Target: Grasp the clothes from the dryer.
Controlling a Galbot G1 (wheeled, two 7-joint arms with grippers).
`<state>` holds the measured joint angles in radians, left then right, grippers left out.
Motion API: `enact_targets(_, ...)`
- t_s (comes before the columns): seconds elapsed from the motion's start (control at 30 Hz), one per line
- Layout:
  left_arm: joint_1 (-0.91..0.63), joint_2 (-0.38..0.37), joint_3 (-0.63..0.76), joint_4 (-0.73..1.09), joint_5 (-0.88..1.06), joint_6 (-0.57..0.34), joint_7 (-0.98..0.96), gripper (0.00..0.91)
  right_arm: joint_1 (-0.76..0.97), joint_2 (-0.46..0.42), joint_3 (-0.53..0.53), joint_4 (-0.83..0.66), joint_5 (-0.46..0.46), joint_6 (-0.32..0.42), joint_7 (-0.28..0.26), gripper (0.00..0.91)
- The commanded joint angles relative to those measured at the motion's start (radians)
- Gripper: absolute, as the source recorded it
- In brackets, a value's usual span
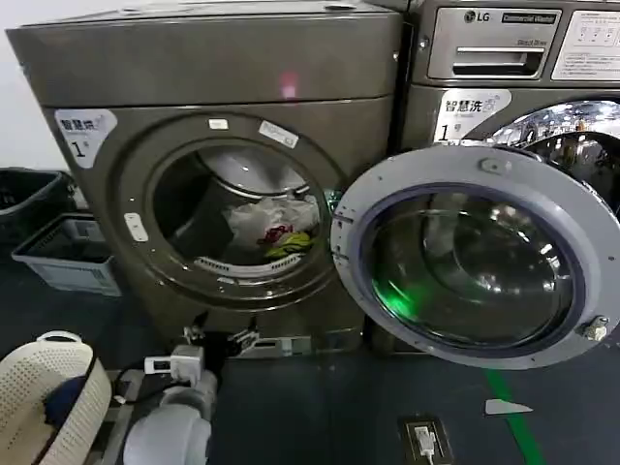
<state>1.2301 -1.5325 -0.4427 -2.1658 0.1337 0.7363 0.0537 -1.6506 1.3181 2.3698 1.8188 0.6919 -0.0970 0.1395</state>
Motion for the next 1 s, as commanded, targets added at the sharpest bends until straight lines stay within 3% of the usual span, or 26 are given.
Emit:
enact_targets(0.03, 0.0, 0.0, 0.0, 0.001, 0.001, 0.049, 0.0, 0.907, 0.001, -0.001, 0.001, 0.001, 0.004, 0.004, 0.002, 0.907)
enact_targets(1.0, -0.002, 0.0, 0.004, 0.004, 0.008, 0.049, 0.001, 0.907, -0.002, 0.004, -0.002, -0.002, 0.008, 0.007, 0.002, 0.907)
